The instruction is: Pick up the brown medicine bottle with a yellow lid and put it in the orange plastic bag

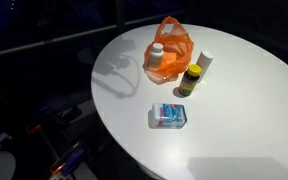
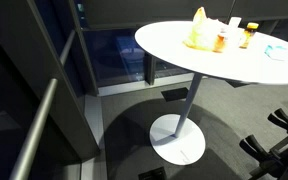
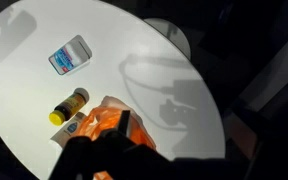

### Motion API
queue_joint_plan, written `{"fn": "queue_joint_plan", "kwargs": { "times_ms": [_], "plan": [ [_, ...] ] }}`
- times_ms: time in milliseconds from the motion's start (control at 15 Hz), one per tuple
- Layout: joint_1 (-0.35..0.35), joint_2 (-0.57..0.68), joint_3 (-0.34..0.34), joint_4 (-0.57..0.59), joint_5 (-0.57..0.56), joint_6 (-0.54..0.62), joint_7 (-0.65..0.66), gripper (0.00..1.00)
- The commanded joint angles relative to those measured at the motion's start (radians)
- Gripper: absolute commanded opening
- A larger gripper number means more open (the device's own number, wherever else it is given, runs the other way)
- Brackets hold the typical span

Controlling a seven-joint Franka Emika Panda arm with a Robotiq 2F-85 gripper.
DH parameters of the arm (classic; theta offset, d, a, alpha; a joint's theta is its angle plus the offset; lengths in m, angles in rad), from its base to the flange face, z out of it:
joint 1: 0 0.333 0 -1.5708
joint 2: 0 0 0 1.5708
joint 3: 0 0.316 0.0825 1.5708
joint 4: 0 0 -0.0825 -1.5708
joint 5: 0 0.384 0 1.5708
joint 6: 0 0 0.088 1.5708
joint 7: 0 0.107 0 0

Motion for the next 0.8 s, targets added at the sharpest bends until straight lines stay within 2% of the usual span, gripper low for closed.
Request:
{"fn": "queue_joint_plan", "kwargs": {
  "times_ms": [0,200,733],
  "plan": [
    [0.017,0.003,-0.013,0.003,-0.012,-0.004,0.011,1.00],
    [0.017,0.003,-0.013,0.003,-0.012,-0.004,0.011,1.00],
    [-0.047,0.243,-0.021,0.221,-0.046,-0.023,0.039,1.00]
  ]
}}
